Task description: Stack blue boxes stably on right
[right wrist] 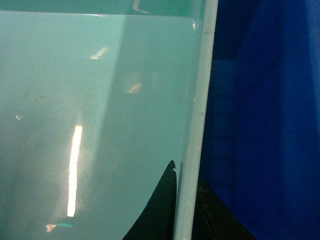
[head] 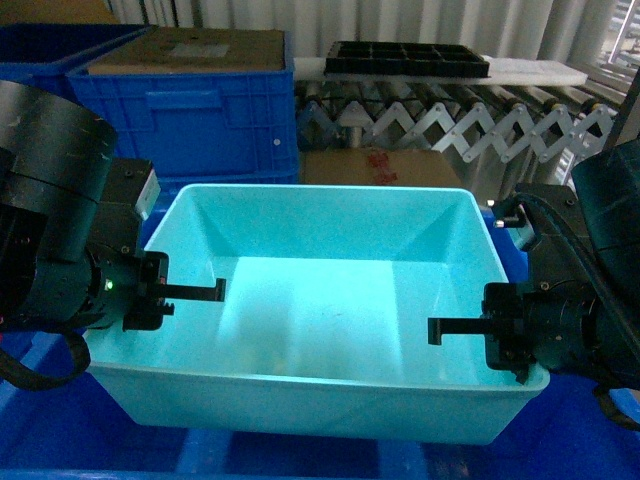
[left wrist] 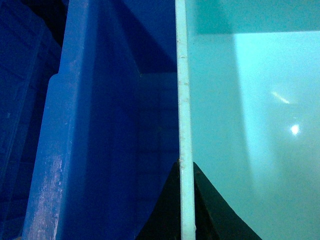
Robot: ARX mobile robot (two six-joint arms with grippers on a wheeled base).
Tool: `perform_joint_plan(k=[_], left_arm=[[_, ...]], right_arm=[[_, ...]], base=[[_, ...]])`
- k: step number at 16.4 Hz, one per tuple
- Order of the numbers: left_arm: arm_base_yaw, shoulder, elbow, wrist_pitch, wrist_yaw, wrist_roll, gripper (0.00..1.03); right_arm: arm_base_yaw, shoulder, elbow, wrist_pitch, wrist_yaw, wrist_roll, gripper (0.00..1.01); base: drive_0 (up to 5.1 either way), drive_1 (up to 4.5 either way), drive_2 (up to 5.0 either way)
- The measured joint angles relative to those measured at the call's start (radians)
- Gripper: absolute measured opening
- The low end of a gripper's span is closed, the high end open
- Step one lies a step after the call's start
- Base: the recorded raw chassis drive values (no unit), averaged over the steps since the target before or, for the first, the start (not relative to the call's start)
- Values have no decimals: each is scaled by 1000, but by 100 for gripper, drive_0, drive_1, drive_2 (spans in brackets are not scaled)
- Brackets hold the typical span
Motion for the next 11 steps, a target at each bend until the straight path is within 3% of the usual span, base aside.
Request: perform_joint_plan(k=[4,5,6,10,11], left_arm=[[0,0,0,0,-1,2,2],[0,0,0,2,-2,-1,4],[-4,0,3,7,-38,-1,13],[-6,0,12,8,-47,-1,55],[-5,0,12,9,-53,-1,84]], right_arm=[[0,0,0,0,1,-3,8],[0,0,0,-3,21,-28,19],[2,1,0,-2,23,-41,28],[13,1,3,0,23,-52,70],[13,1,3,0,23,-56,99]], base=[[0,0,0],[0,0,0],[0,0,0],[0,0,0],[0,0,0]])
